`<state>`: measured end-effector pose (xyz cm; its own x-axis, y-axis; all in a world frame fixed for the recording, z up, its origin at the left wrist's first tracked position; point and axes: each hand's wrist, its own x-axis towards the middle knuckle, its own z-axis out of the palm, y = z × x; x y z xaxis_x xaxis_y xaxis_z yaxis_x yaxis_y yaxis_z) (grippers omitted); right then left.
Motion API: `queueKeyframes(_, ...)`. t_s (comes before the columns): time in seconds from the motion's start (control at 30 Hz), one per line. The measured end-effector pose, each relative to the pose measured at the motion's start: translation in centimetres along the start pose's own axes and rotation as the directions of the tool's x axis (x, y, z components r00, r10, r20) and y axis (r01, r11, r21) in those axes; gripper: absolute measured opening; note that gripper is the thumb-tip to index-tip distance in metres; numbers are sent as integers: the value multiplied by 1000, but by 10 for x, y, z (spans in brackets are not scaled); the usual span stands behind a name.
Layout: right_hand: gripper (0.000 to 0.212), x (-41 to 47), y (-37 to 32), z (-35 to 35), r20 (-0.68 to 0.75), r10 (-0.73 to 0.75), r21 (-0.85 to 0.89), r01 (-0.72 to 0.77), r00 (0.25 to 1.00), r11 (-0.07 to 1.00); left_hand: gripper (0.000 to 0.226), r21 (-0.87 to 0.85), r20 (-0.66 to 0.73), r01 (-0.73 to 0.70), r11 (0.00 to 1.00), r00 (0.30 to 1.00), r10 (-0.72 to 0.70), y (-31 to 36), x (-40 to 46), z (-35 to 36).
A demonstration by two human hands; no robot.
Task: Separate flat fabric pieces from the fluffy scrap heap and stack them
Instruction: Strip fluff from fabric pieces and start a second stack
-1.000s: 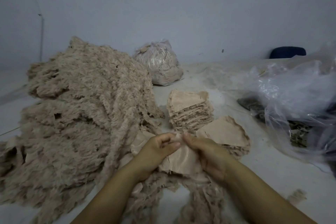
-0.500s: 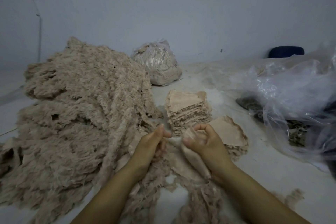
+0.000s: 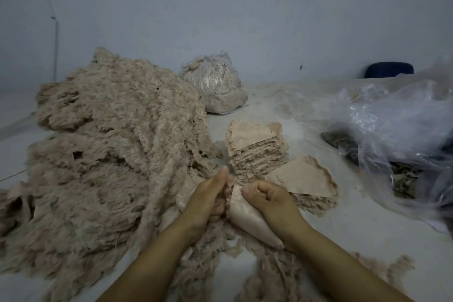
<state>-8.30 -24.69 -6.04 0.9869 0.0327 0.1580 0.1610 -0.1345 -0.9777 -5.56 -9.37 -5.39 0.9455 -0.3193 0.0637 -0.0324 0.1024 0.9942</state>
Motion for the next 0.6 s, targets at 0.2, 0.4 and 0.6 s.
queueKeyframes(0.2, 27, 0, -2, 1, 78, 41, 21, -43, 996, 999, 34, 74, -38, -118, 990, 992, 121, -2, 1, 1)
queueKeyframes(0.4, 32, 2, -7, -1, -44, -63, -70, 60, 997, 996, 44, 88, -174, -105, 991, 978, 119, -5, 5, 5)
queueKeyframes(0.6, 36, 25, -13, -37, -424, -93, -173, 21, 901, 985, 41, 190, -358, -115, 975, 916, 178, -13, 12, -20)
